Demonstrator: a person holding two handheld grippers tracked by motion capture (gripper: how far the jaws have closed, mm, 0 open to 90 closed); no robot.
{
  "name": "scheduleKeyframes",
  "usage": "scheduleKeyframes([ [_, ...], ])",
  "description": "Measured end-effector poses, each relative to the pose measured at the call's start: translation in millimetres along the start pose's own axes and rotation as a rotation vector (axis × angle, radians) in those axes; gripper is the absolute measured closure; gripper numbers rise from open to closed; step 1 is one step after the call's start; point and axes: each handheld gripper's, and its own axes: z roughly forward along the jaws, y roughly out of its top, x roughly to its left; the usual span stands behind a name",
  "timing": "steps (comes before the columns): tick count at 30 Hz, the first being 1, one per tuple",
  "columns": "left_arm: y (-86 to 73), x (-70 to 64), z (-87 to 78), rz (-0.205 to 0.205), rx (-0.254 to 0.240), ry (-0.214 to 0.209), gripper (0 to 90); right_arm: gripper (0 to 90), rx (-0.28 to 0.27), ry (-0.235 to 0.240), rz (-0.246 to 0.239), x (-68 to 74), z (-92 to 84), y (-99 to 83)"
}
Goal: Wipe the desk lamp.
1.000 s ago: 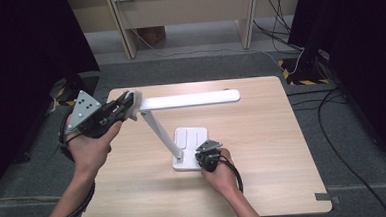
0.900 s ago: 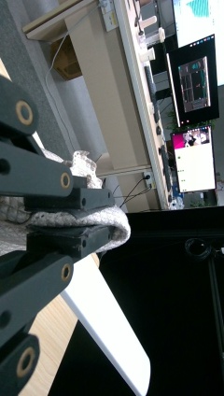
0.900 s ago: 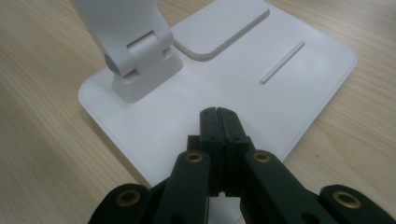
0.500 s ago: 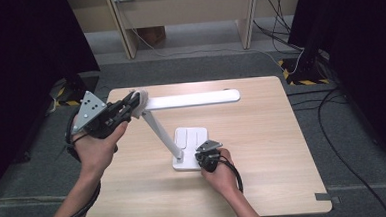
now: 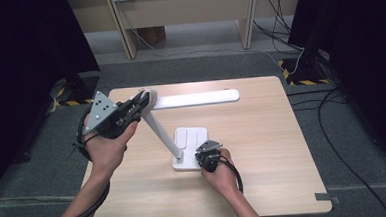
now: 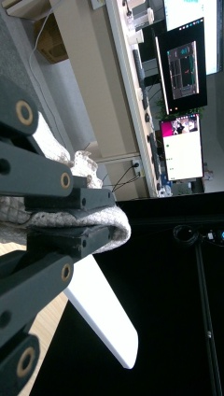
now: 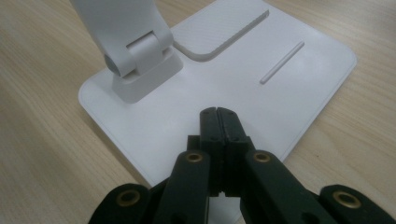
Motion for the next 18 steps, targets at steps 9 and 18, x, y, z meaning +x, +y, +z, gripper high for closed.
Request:
scheduleKeyframes([
  [9,0.6,-5.6,7.3,-0.002,-0.003,-0.007,82.2,90.0,-0.001,-0.001,0.005,0.6,-0.2,-0.6],
  [18,2.3,-11.5,14.8,0.002,0.003,-0.022,82.2,90.0,-0.001,0.001,0.004,0.4,-0.3,-0.7],
])
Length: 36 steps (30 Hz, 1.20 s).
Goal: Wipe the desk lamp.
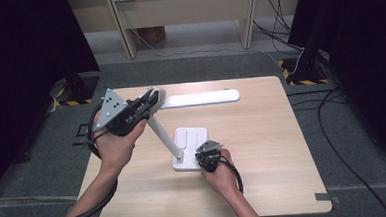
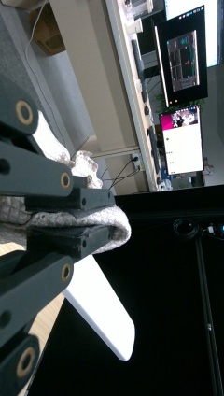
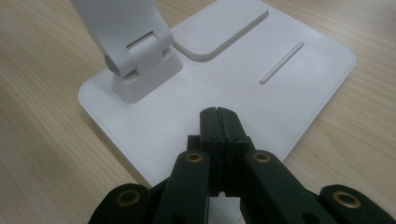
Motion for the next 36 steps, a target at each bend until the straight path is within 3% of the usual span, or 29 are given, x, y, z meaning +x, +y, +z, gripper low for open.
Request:
scheduleKeyframes([
  [36,7.0,-23.3,28.7,0.007,0.01,-0.06,82.2,90.0,-0.004,-0.004,-0.004,0.5,-0.2,-0.8],
])
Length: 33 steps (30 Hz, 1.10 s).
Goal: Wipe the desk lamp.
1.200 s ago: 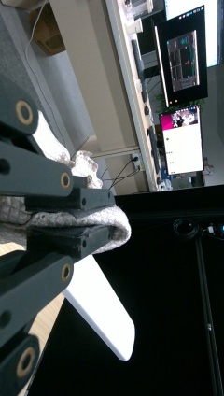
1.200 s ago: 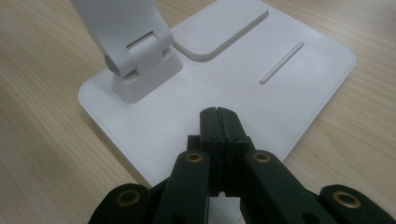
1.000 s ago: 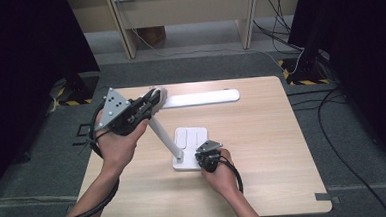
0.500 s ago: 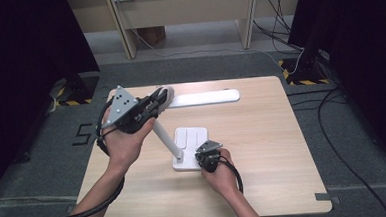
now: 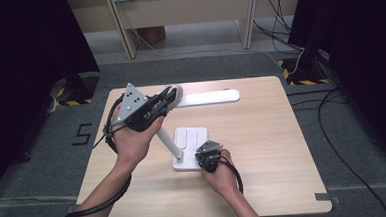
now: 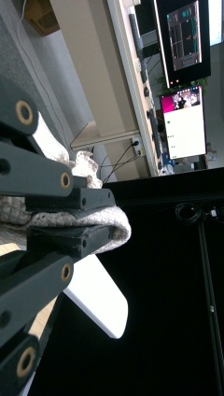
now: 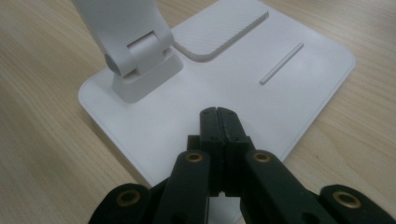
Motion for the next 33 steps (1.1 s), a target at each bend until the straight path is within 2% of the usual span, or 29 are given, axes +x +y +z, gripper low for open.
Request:
scheduleKeyframes([
  [17,3.5,-10.7,16.0,0.001,0.003,-0.029,82.2,90.0,-0.004,-0.002,-0.006,0.1,0.2,-0.2],
  [33,8.4,-27.9,32.3,0.009,0.007,-0.068,82.2,90.0,-0.006,0.001,-0.005,-0.1,0.2,-0.5],
])
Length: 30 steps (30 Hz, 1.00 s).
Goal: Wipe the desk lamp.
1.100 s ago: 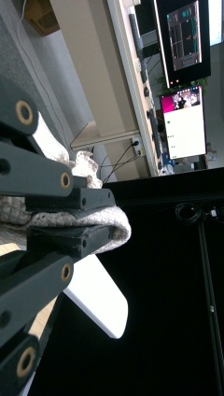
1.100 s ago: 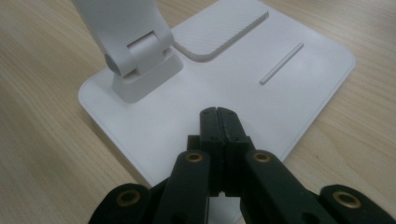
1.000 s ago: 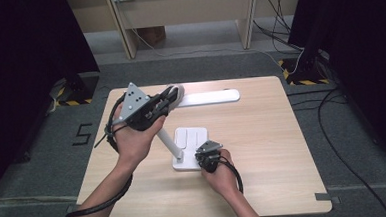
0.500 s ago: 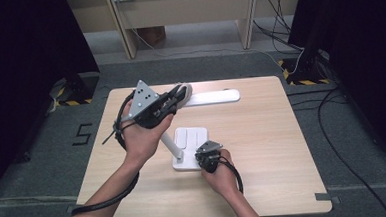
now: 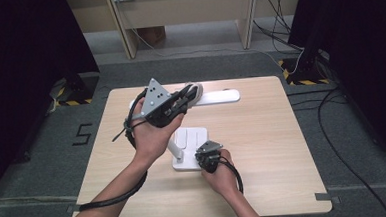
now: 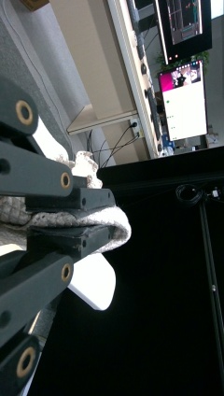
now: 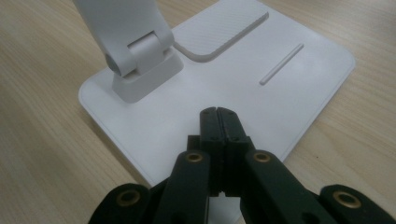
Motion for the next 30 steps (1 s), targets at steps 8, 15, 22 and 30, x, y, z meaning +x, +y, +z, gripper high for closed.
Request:
scheduleKeyframes([
  [8,2.9,-6.8,9.4,0.005,0.005,-0.022,82.2,90.0,0.0,-0.002,-0.001,0.4,-0.1,0.0],
  [15,4.4,-13.3,17.1,0.005,0.005,-0.036,82.3,90.0,-0.001,-0.002,-0.001,0.4,-0.1,-0.2],
  [22,5.4,-19.8,24.2,0.014,0.005,-0.048,82.2,90.0,-0.006,-0.003,0.0,0.8,0.0,-0.9],
  [30,6.2,-24.7,30.5,0.022,0.005,-0.06,82.2,90.0,-0.004,-0.002,-0.002,0.6,-0.1,-0.6],
])
